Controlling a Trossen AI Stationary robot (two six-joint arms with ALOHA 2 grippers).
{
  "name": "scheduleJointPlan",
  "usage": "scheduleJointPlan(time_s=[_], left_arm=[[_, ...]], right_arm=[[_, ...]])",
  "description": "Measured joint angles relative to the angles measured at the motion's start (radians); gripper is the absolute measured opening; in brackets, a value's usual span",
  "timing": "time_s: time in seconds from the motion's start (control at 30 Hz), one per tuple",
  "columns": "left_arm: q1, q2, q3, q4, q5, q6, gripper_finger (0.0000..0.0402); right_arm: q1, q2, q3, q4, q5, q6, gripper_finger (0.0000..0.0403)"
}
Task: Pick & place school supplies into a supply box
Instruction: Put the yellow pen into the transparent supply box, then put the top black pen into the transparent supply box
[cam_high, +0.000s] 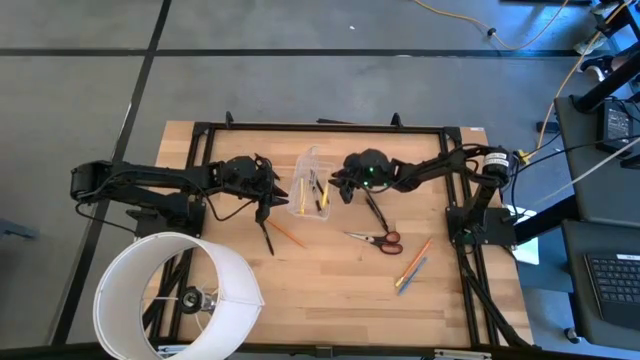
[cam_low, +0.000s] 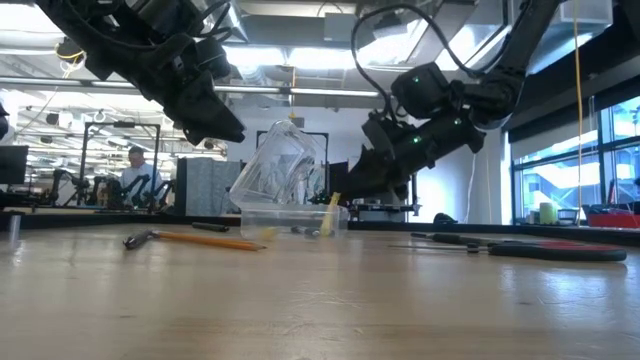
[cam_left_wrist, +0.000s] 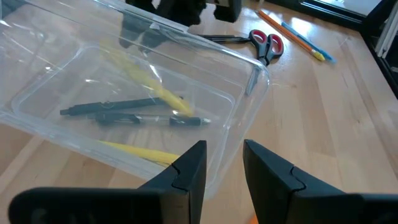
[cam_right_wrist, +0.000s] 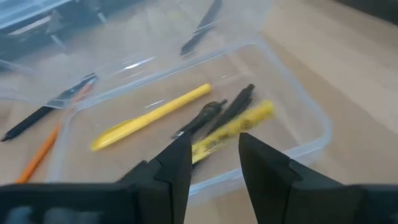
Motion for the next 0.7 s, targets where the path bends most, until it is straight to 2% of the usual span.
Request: scheduleJointPlan(time_s=[0.23,0.43,0.53,0.63,0.7], left_arm=[[0.000,0.000,0.000,-0.001,-0.009,0.002,0.0098],[-0.002,0.000,0.000,-0.075,-0.216,0.126,0.0098],[0.008,0.000,0.000,-0.105,-0.308,0.104,0.0098],[0.044,0.000,0.000,-0.105,-0.312,0.020,0.0098],[0.068,0.000,0.000,-0.106,-0.310,0.026,0.0098]], right_arm=[[-0.027,0.000,0.000,0.000,0.002,0.001,0.0136],[-0.043,0.000,0.000,-0.001,-0.011,-0.028,0.0136],[-0.052,0.000,0.000,-0.003,-0.054,-0.027,0.0136],[-0.054,0.000,0.000,-0.015,-0.077,-0.028,0.0135],[-0.054,0.000,0.000,-0.028,-0.077,-0.029,0.0135]])
